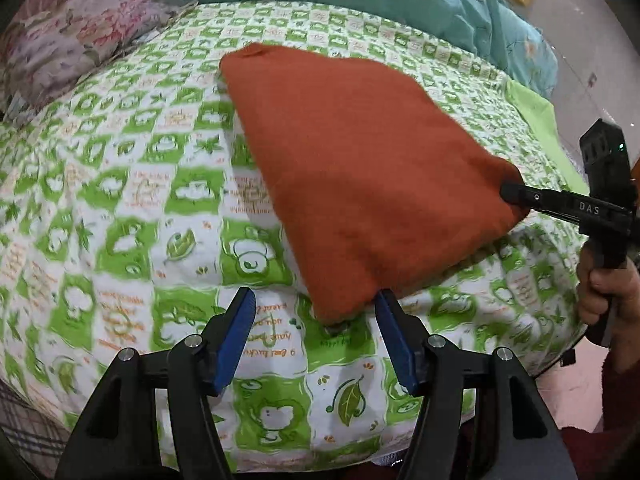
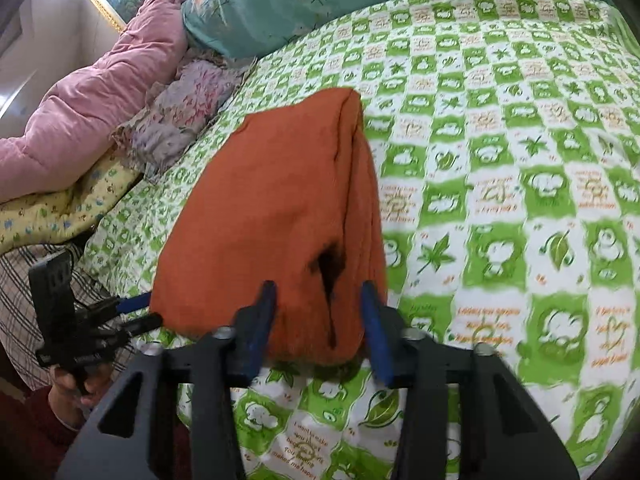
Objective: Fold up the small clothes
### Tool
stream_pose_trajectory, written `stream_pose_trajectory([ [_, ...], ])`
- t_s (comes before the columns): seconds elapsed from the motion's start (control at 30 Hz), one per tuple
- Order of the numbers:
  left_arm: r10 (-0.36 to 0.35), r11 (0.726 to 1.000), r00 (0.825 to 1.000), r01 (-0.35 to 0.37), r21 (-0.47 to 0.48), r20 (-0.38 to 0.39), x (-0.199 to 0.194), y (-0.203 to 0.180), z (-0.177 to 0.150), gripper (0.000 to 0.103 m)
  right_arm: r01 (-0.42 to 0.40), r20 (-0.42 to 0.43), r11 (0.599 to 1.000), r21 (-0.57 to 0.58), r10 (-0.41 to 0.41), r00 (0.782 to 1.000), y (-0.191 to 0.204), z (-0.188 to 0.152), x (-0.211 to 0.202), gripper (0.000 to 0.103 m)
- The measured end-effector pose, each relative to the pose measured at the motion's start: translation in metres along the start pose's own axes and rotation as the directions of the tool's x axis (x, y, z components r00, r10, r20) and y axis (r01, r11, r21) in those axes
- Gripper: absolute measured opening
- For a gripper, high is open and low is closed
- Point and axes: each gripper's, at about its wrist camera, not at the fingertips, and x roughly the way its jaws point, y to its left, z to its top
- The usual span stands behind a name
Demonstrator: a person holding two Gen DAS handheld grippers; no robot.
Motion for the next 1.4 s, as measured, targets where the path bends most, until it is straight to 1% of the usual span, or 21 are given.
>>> stream_pose_trajectory([
  [0.07,0.020,1.000,1.000,-0.020,0.006,0.021,0.002,-0.003,-0.001,0.062,-0.003,0.003,1.000,-0.001,0.003,1.000,0.000,-0.001,0.000,0.006],
  [0.13,0.033,0.999,0.999,-0.034,0.011,0.035,0.003,-0.006,0.003,0.051,-0.003,0.010,1.000,-0.013,0.003,1.000,0.002,0.004,-0.002,0.006],
  [0.17,0.010,1.000,0.999,-0.010,0.004,0.035,0.003,-0.006,0.005,0.032,-0.005,0.016,1.000,-0.017,0.006,1.000,0.003,0.005,-0.004,0.005],
  [0.2,-0.025,1.000,0.999,0.025,0.002,0.036,0.001,-0.007,0.006,0.019,-0.018,0.042,1.000,-0.017,0.018,0.999,0.005,0.011,-0.012,0.005],
  [0.3,0.006,0.999,0.999,-0.008,0.035,0.049,-0.002,-0.016,0.006,0.015,-0.034,0.121,0.999,-0.041,0.039,0.992,0.012,0.019,-0.038,0.005],
  [0.37,0.008,0.999,0.999,-0.010,0.036,0.049,-0.002,-0.020,0.004,0.014,0.006,0.110,0.998,-0.057,0.001,0.994,0.010,0.018,-0.037,0.005],
  [0.43,-0.007,1.000,0.999,0.005,0.029,0.050,-0.002,-0.022,0.000,0.014,0.123,0.051,0.990,-0.073,-0.120,0.992,-0.004,0.007,-0.018,0.005],
  [0.47,-0.005,1.000,0.999,0.004,0.028,0.043,0.000,-0.021,0.000,0.014,0.139,0.019,0.989,-0.058,-0.138,0.990,-0.012,0.000,-0.006,0.005],
  [0.53,-0.002,1.000,1.000,0.002,0.025,0.024,0.004,-0.021,-0.003,0.014,0.136,-0.018,0.991,-0.010,-0.136,0.990,-0.027,-0.011,0.009,0.004],
  [0.6,-0.008,1.000,1.000,0.008,0.022,0.003,0.008,-0.017,-0.004,0.014,0.144,-0.009,0.990,-0.002,-0.144,0.990,-0.027,-0.009,0.009,0.004],
  [0.77,-0.039,0.998,0.999,0.040,0.038,-0.031,-0.002,-0.016,-0.010,0.015,0.199,-0.037,0.977,-0.078,-0.202,0.979,-0.012,-0.009,0.006,0.006],
  [0.83,-0.065,0.997,0.998,0.065,0.032,-0.025,-0.014,-0.012,-0.010,0.017,0.208,-0.038,0.976,-0.062,-0.211,0.977,-0.014,-0.009,-0.002,0.014],
  [0.87,-0.083,0.996,0.996,0.084,0.028,-0.013,-0.020,-0.010,-0.008,0.020,0.217,-0.030,0.975,-0.047,-0.219,0.975,-0.014,-0.007,-0.008,0.024],
  [1.0,-0.149,0.989,0.987,0.150,-0.013,0.053,-0.036,-0.003,0.015,0.025,0.169,0.087,0.985,-0.029,-0.166,0.982,-0.002,0.007,-0.035,0.026],
  [1.07,-0.185,0.981,0.980,0.188,-0.038,0.074,-0.033,0.000,0.029,0.027,0.114,0.119,0.992,-0.044,-0.108,0.987,0.009,0.021,-0.035,0.026],
  [1.1,-0.197,0.978,0.977,0.201,-0.051,0.081,-0.028,0.001,0.038,0.031,0.097,0.122,0.994,-0.054,-0.090,0.988,0.015,0.027,-0.030,0.026],
  [1.17,-0.195,0.978,0.977,0.201,-0.063,0.091,-0.017,0.003,0.055,0.040,0.082,0.124,0.994,-0.078,-0.072,0.990,0.026,0.039,-0.016,0.026],
  [1.2,-0.183,0.979,0.978,0.190,-0.071,0.097,-0.013,0.005,0.062,0.040,0.078,0.117,0.993,-0.087,-0.067,0.991,0.030,0.048,-0.003,0.026],
  [1.3,-0.212,0.972,0.972,0.220,-0.087,0.097,0.001,0.012,0.076,0.040,0.048,0.076,0.996,-0.082,-0.042,0.996,0.031,0.063,0.024,0.026],
  [1.37,-0.219,0.970,0.973,0.225,-0.089,0.068,0.016,0.015,0.080,0.039,0.087,0.029,0.993,-0.079,-0.085,0.996,0.026,0.068,0.042,0.026],
  [1.4,-0.209,0.973,0.976,0.213,-0.090,0.054,0.022,0.016,0.079,0.036,0.126,-0.007,0.989,-0.075,-0.127,0.992,0.018,0.069,0.055,0.023],
])
